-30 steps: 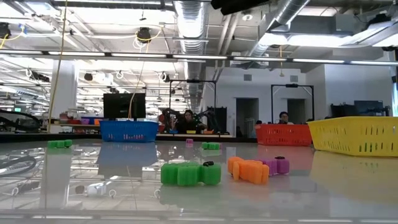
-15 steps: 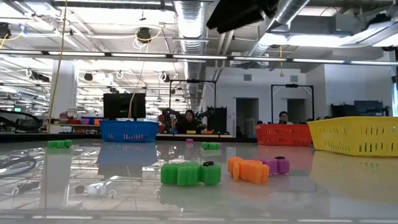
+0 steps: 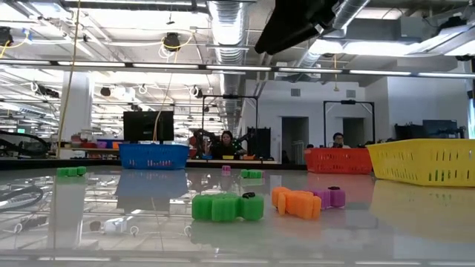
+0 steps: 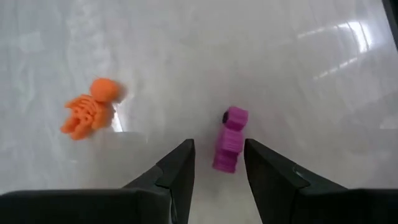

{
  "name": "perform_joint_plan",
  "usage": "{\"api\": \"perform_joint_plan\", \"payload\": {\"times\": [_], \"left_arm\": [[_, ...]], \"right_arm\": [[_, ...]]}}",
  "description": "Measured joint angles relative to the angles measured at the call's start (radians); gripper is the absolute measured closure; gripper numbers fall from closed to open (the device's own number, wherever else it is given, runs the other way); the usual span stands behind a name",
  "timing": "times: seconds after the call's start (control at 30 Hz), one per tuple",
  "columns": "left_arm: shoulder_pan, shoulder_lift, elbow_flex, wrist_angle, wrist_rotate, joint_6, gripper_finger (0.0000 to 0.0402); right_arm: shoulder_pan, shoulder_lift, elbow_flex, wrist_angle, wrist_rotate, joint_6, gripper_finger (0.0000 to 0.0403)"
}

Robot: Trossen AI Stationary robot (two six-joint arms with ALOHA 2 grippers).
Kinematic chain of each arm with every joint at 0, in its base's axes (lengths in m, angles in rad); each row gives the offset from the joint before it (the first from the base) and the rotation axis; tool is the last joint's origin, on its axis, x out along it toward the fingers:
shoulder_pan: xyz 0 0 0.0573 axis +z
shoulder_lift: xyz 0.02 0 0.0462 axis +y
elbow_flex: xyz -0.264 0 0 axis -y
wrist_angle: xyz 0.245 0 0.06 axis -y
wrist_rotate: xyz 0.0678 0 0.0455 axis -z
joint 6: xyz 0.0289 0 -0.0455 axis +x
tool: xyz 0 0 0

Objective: Sort Halloween decoration
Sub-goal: Put the purple skeleton toy into the red bin

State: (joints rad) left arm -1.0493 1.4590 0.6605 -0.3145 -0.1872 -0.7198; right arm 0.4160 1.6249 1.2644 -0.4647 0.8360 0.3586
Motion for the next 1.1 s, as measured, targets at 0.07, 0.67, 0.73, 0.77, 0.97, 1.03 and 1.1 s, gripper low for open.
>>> {"api": "perform_joint_plan", "payload": {"times": [0.07,0.67,0.73,0.77,0.97,1.03,1.1], "left_arm": [[0.002,0.0,0.0,0.006,0.011,-0.001,0.0274],[0.002,-0.002,0.002,0.055,0.024,-0.048,0.0396],[0.002,-0.002,0.002,0.055,0.024,-0.048,0.0397],[0.002,-0.002,0.002,0.057,0.023,-0.048,0.0398],[0.036,-0.036,0.007,0.089,-0.105,0.113,0.0401],[0.062,-0.064,0.013,0.096,-0.177,0.218,0.0401],[0.1,-0.095,0.013,0.117,-0.264,0.345,0.0401]], "right_arm": [[0.001,0.0,0.0,-0.018,0.0,0.014,0.0148],[0.048,-0.001,0.0,-0.076,0.035,0.036,0.0148],[0.048,-0.001,0.0,-0.076,0.037,0.036,0.0148],[0.049,-0.001,0.0,-0.076,0.037,0.036,0.0148],[0.052,-0.002,0.0,-0.075,0.037,0.034,0.0148],[0.051,-0.002,0.0,-0.075,0.037,0.035,0.0148],[0.05,-0.002,0.0,-0.076,0.037,0.035,0.0148]]}}
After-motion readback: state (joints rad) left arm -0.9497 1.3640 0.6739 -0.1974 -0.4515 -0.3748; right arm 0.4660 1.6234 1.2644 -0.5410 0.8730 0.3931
